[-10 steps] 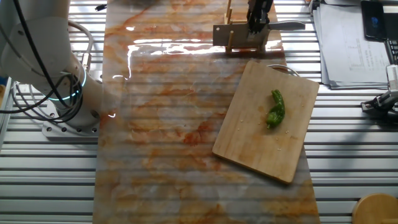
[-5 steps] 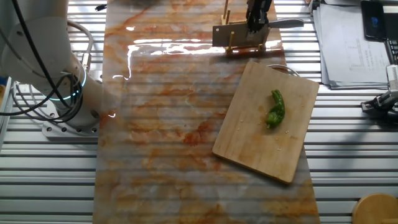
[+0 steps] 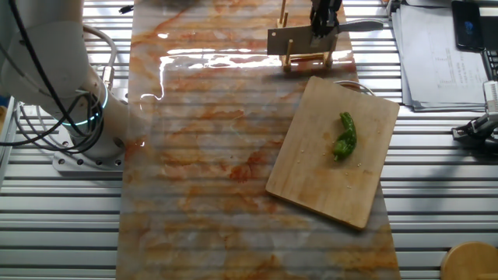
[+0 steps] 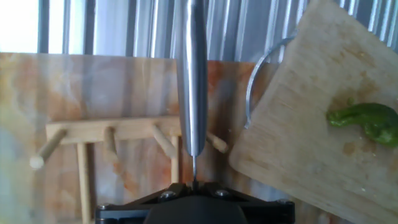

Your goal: Chop the chili peppers

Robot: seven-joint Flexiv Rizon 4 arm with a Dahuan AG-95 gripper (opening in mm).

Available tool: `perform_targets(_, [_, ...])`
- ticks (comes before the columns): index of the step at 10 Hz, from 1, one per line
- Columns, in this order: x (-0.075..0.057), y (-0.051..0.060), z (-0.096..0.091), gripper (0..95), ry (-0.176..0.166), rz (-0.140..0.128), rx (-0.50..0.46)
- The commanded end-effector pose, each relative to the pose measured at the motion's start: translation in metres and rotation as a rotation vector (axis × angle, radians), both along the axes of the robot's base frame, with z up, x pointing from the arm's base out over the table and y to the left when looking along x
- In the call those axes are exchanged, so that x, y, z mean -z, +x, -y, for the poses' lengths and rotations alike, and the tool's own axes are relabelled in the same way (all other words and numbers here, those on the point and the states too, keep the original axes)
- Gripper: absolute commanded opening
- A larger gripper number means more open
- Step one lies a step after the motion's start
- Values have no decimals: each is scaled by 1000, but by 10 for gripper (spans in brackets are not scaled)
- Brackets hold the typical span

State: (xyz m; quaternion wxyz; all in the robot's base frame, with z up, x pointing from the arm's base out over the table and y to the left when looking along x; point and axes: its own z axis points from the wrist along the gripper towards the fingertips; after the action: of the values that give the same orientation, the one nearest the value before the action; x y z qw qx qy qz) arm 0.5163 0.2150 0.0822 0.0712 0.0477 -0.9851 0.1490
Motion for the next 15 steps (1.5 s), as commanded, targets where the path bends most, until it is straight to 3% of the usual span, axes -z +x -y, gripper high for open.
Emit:
perform_targets(1, [-5, 2, -3, 0, 23, -1, 4])
perform_targets(2, [-14, 1, -3, 0, 44, 2, 4])
perform_targets(5, [-60, -7, 4, 0, 98, 8, -42])
perform_targets(7, [-97, -11, 27, 0, 139, 2, -100])
perform_targets(9, [-121, -6, 53, 0, 165, -12, -138])
perform_targets(12, [-132, 11, 89, 0, 182, -7, -180])
perform_targets(15, [-123, 36, 118, 0, 187, -10, -231])
